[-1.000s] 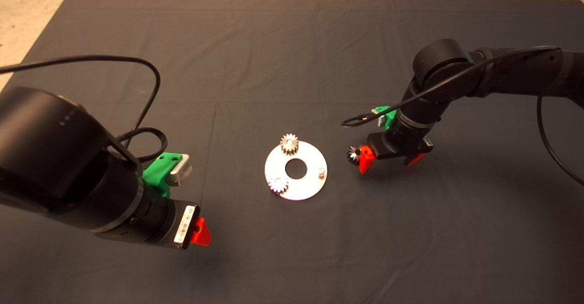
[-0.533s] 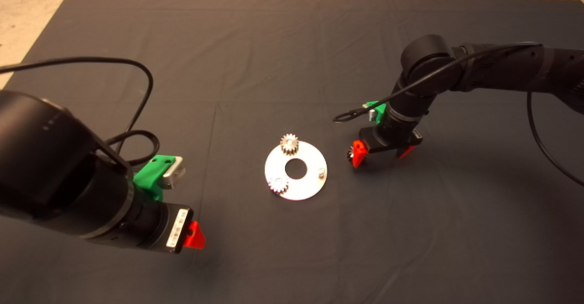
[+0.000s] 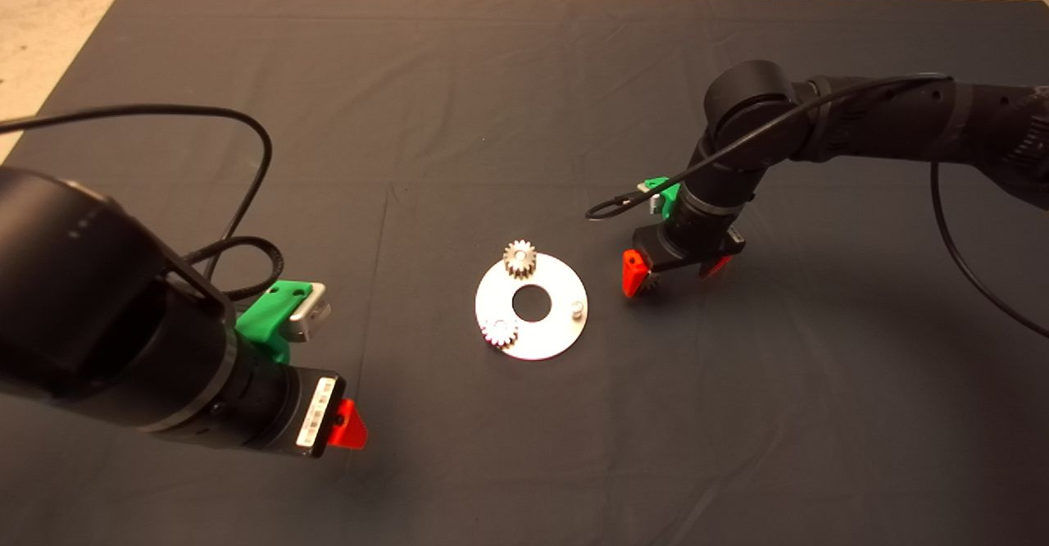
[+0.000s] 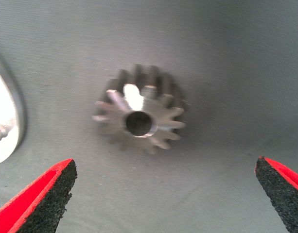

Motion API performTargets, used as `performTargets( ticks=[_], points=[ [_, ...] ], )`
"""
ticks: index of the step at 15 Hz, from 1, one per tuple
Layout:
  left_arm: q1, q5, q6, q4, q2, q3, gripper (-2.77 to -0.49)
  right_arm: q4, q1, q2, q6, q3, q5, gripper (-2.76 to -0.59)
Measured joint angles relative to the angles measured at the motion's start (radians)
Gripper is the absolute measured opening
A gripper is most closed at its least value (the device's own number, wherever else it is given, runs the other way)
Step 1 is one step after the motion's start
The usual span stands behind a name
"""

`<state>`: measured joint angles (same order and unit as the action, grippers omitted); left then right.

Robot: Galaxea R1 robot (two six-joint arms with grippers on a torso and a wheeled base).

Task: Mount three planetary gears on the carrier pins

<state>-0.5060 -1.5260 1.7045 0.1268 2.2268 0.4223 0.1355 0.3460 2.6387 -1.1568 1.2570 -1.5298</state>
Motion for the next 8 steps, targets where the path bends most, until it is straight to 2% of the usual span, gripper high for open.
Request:
performTargets(
  ticks=[4,5,8],
  points=[
    [-0.008,0.000,0.000,-0.005,-0.003,-0.005,-0.92,0.004,0.000,0.023,0.009,0.004,-0.001,-0.68],
    [-0.008,0.000,0.000,-0.008,-0.003,-0.006,-0.92,0.004,0.000,0.030,0.013,0.008,0.000,-0.80],
    [-0.010,0.000,0.000,-0.010,-0.005,-0.010,-0.92,0.005,0.000,0.038,0.019,0.014,0.000,-0.87]
  ],
)
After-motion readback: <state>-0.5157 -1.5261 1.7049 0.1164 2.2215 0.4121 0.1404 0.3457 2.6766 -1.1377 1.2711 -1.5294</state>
